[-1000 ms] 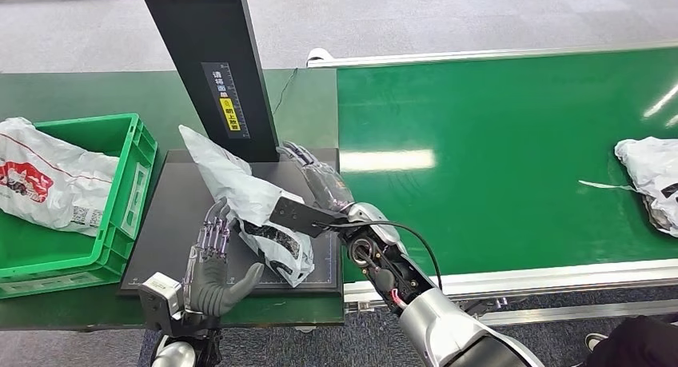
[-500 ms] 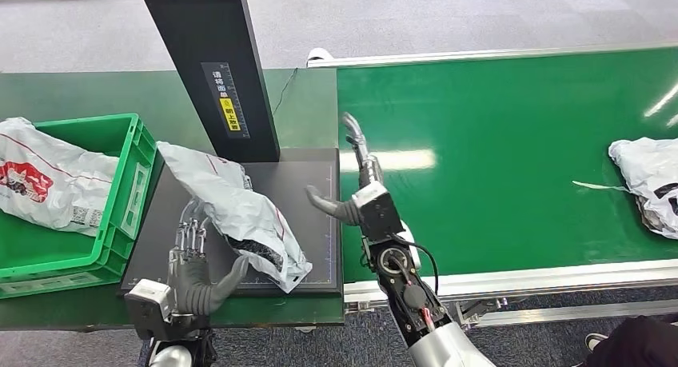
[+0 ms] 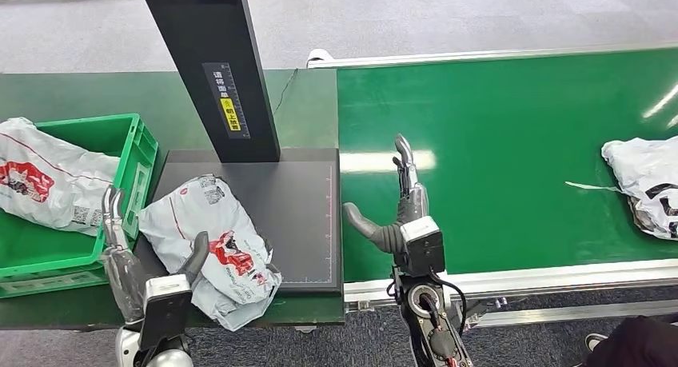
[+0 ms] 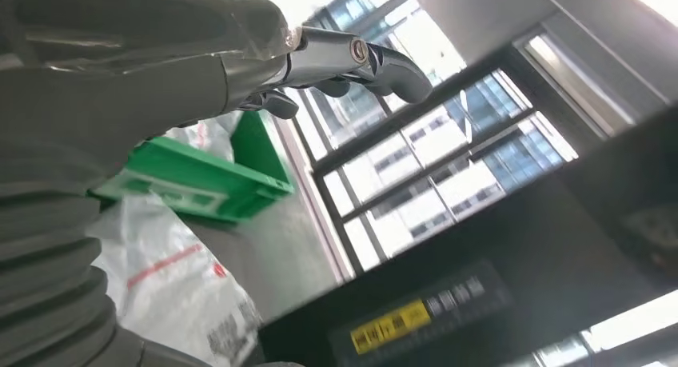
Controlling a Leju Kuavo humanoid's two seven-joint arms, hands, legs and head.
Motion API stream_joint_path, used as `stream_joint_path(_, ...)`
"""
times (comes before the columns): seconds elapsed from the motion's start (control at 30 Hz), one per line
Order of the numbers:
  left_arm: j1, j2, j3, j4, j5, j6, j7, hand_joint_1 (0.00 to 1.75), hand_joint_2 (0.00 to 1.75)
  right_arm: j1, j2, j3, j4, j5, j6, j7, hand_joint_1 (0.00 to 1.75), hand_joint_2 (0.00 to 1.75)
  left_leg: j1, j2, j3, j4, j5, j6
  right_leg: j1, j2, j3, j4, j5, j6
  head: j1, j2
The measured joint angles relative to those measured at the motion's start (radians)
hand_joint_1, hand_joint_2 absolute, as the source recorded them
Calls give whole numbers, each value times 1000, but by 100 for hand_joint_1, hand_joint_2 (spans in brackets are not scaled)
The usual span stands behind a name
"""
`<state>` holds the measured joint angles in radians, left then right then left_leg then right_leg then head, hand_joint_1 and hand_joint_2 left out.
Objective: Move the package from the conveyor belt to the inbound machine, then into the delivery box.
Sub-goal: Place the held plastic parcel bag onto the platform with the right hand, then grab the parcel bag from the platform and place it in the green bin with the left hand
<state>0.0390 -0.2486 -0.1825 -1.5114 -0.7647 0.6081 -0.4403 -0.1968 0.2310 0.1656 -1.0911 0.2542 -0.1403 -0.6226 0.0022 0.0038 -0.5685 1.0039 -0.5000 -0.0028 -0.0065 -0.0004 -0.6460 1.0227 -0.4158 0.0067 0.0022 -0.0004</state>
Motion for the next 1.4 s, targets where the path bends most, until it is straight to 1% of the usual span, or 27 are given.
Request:
stream_joint_path(0.1,-21,5,-28,20,-20,-31,21,0,175,11,3,-17,-19,-3,16,5,0,175,0,0,0,0,0,0,0,0,0,0,0,0,0,0)
stream_joint_path(0.2,-38,12,-50,53,-69,-86,57,0,175,26,4,-32,-42,-1,33,12,0,175,0,0,0,0,0,0,0,0,0,0,0,0,0,0)
stream_joint_path(0.37,-61,23,-69,115,-204,-140,150,0,175,49,5,-50,-73,16,50,19,0,175,0,0,0,0,0,0,0,0,0,0,0,0,0,0)
stream_joint_path(0.57,-81,39,-69,189,-355,-188,260,0,175,70,6,-60,-103,41,54,27,0,175,0,1,0,0,0,0,0,0,0,0,0,0,0,0)
stream_joint_path(0.73,-58,67,-36,215,-466,-204,323,0,175,93,6,-69,-129,54,54,31,0,175,0,1,0,0,0,0,0,0,-1,0,0,0,0,0)
stream_joint_path(0.83,-24,82,-7,200,-495,-213,331,0,175,112,6,-77,-145,63,54,33,0,175,0,1,-1,0,0,0,0,0,-1,0,0,0,0,0)
stream_joint_path(1.07,54,103,57,94,-537,-244,345,0,175,142,6,-96,-173,69,70,41,0,175,0,1,-1,0,0,0,0,0,-1,0,-1,0,0,0)
stream_joint_path(1.2,81,109,74,54,-554,-265,312,0,175,144,6,-104,-176,73,84,43,0,175,0,1,-1,0,0,0,0,0,-1,0,-1,0,0,0)
stream_joint_path(1.4,99,109,69,45,-547,-296,258,0,175,144,6,-109,-176,74,90,43,0,175,0,1,-1,0,0,0,0,0,-1,0,-1,0,0,0)
